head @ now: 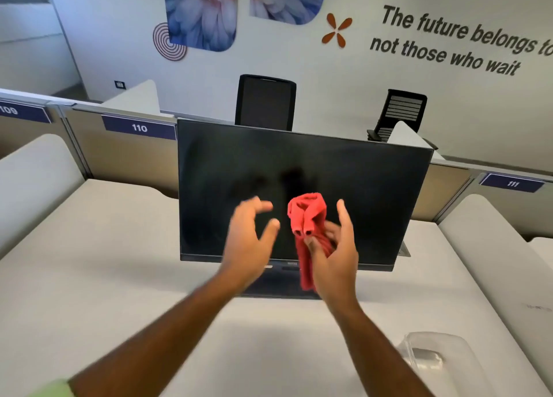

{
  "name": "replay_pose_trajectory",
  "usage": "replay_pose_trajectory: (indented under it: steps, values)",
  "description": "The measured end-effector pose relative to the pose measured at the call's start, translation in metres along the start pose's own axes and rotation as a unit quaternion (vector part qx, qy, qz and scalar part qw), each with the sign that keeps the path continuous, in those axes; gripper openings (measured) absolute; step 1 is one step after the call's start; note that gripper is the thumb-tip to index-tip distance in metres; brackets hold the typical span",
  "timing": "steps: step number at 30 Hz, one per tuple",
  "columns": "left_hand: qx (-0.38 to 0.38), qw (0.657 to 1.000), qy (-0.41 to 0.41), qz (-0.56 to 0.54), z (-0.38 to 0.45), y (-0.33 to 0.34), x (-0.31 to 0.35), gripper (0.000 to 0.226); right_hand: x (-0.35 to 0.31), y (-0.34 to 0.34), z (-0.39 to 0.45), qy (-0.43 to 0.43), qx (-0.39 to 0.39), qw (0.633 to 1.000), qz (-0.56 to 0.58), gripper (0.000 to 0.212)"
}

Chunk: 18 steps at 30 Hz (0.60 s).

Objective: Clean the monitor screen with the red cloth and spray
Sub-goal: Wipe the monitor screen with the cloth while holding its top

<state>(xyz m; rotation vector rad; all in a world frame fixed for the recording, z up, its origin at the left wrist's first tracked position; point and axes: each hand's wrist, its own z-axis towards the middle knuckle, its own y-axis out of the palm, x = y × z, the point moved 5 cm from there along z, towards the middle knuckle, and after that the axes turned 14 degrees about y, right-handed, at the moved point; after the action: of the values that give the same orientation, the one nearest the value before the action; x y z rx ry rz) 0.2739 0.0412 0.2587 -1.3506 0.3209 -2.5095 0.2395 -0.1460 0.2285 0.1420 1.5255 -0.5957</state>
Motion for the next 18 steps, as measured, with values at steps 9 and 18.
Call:
replay_pose_trajectory:
  steps: [9, 18]
  values:
    - [-0.186, 0.879, 0.080, 0.431, 0.165, -0.110, -0.005, 0.052, -0.070, -0.055, 0.116, -0.043, 0.331, 0.940, -0.072, 0.064]
    - [-0.224, 0.901, 0.063, 0.366, 0.155, -0.110, -0.023, 0.069, -0.041, -0.089, 0.139, 0.046, 0.448, 0.893, -0.014, 0.061]
